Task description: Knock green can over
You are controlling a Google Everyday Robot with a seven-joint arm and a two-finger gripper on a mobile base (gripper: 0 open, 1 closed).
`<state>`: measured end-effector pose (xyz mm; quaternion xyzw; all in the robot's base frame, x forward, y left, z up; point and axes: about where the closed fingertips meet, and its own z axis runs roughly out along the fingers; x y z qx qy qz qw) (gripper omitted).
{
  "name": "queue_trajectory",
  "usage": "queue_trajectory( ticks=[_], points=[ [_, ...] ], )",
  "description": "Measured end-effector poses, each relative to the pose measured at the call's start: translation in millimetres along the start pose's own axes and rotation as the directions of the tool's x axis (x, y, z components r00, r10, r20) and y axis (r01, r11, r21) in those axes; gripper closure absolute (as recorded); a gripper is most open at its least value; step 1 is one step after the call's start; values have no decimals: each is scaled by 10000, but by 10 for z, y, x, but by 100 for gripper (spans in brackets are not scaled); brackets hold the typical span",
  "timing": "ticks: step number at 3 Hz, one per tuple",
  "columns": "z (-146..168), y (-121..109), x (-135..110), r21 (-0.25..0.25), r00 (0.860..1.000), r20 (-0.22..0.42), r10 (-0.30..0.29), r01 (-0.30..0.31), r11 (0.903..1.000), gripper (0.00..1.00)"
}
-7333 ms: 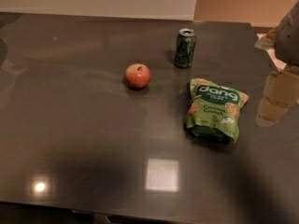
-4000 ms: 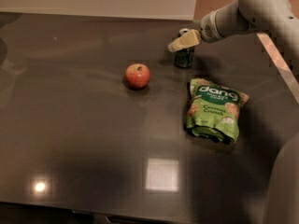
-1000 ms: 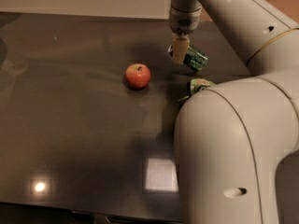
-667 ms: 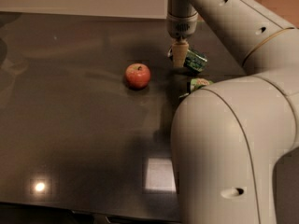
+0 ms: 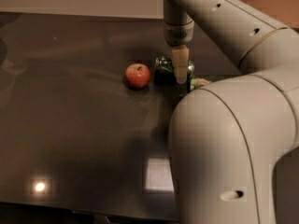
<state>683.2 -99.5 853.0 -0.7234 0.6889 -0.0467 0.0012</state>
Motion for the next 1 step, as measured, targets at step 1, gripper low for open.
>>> queue_trajectory(
  ticks=[1],
  points=[
    [5, 2, -3, -15, 10000, 10, -22, 22, 10000, 0]
  ],
)
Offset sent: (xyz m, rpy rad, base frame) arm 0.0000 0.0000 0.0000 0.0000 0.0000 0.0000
